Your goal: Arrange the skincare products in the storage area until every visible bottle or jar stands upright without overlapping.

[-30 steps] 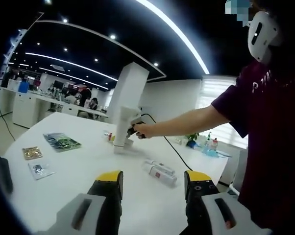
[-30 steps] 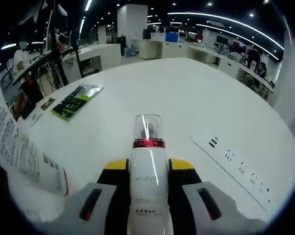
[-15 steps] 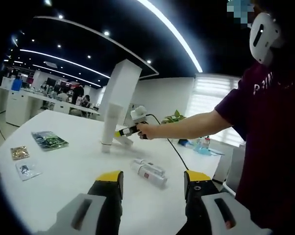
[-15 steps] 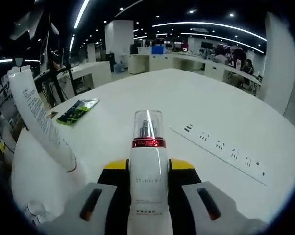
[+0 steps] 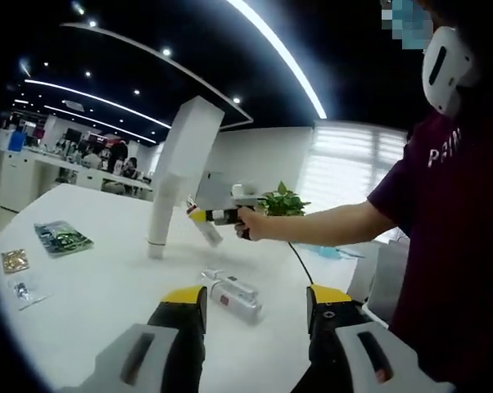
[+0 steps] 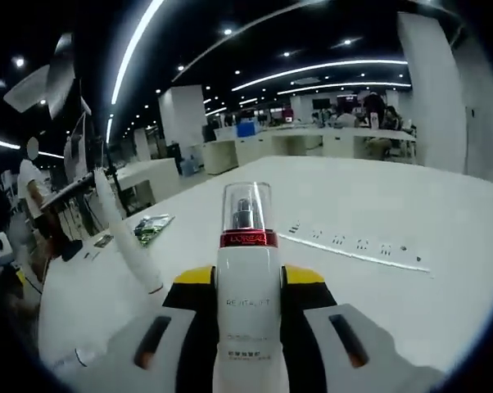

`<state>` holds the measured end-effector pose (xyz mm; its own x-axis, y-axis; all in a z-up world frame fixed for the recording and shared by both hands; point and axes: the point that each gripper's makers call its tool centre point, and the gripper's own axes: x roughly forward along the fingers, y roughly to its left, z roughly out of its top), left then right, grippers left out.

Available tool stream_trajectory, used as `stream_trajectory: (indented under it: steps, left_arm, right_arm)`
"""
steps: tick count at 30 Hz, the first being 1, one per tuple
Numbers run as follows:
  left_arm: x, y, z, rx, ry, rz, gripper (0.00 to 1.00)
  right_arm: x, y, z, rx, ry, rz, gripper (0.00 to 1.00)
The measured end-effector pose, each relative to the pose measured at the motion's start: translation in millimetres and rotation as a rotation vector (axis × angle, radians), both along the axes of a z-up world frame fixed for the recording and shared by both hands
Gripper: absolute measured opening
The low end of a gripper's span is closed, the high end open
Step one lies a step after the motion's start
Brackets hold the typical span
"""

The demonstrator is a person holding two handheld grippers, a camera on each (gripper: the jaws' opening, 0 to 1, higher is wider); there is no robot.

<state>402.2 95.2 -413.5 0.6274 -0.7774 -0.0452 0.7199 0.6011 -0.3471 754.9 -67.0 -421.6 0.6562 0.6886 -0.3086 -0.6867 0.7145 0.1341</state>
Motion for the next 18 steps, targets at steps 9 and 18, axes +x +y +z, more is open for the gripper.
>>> stream_trajectory:
  steps: [9,18]
  left_arm:
    - [23.7,-1.1,-3.3,-0.009,0.045,0.073,0.46]
    - [38.3,-14.8,19.1,-0.015,-0.002,0.069,0.49]
  right_arm:
    - [-48.7,1.0,36.0,0.150,-0.085,0.029,0.25]
    - [-121.0,36.7,63.7,0.273,-0.154,0.124,0.26]
